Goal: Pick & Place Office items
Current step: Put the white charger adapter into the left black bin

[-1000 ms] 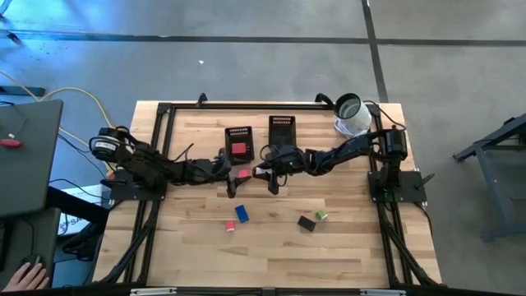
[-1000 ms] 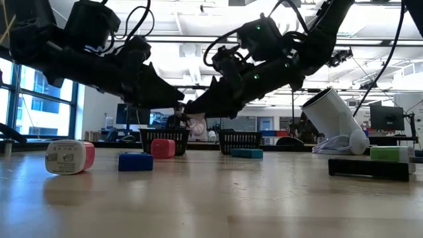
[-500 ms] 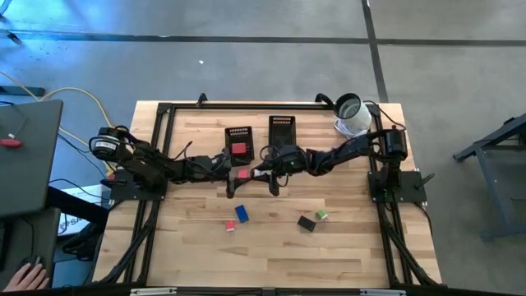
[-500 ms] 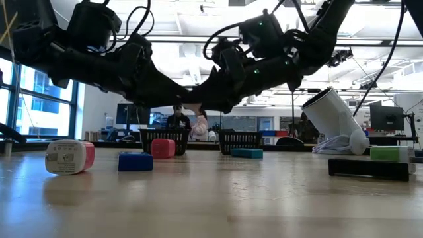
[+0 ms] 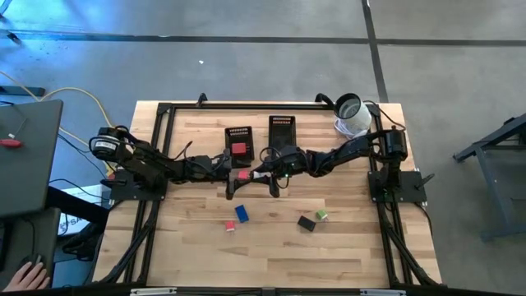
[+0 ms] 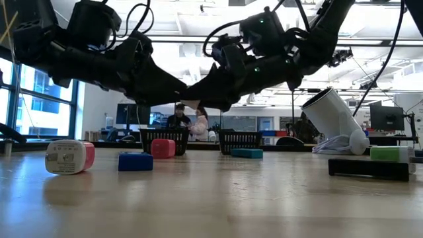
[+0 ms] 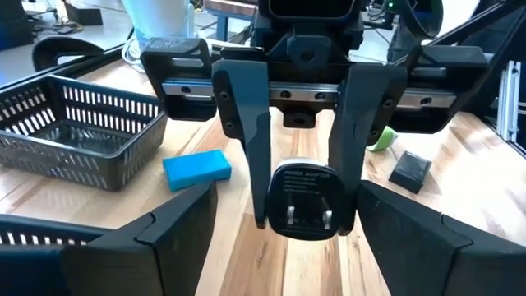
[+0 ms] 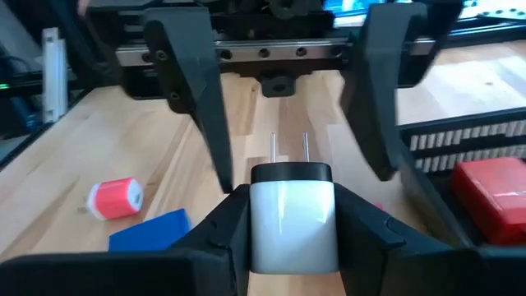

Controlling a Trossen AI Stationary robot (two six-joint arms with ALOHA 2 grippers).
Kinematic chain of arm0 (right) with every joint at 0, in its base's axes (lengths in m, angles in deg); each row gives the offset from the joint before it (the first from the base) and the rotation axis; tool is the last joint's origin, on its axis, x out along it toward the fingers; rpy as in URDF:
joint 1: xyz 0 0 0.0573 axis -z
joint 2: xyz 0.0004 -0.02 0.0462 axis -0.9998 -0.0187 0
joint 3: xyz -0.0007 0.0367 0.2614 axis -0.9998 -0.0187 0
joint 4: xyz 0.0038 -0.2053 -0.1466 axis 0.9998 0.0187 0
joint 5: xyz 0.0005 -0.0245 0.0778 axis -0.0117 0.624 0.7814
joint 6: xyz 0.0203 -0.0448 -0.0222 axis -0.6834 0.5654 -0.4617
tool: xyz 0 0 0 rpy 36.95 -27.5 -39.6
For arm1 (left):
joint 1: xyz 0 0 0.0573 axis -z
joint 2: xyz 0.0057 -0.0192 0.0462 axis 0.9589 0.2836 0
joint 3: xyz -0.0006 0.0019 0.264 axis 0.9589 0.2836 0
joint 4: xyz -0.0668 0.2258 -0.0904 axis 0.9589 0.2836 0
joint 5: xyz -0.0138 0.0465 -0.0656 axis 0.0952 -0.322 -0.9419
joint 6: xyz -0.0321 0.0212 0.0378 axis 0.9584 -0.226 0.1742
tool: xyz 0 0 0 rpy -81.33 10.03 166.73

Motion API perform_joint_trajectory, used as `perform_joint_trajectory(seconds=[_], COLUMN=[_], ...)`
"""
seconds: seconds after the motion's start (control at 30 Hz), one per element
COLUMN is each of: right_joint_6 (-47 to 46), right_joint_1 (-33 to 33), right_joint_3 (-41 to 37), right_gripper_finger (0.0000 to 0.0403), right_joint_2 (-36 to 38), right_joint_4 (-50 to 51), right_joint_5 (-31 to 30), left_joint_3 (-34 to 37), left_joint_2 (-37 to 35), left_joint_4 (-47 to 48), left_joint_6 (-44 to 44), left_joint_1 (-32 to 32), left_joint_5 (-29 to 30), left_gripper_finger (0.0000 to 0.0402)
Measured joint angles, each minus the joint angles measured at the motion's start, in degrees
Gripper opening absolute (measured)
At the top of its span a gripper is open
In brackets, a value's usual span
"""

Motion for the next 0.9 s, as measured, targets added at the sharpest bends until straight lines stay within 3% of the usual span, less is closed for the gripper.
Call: perform_joint_trajectory(seconds=[0.33, 0.53, 0.9], right_joint_6=[1.1, 1.74, 2.57], right_joint_1=[4.15, 7.23, 8.38], right_joint_3=[0.07, 0.0, 0.02], right_gripper_finger=[0.0117, 0.0117, 0.0117], right_joint_2=[0.07, 0.02, 0.02], right_joint_4=[3.65, 8.85, -1.99], right_joint_5=[-2.36, -7.8, -1.99], left_joint_3=[-0.04, -0.07, -0.07], left_joint_2=[0.0, 0.0, 0.0], left_joint_4=[-0.04, 3.08, 6.16], left_joint_6=[-1.8, -3.28, -2.01], left_joint_1=[-0.04, 0.05, 0.88], left_joint_5=[2.24, 5.16, 5.15], left_gripper_finger=[0.0264, 0.0263, 0.0263])
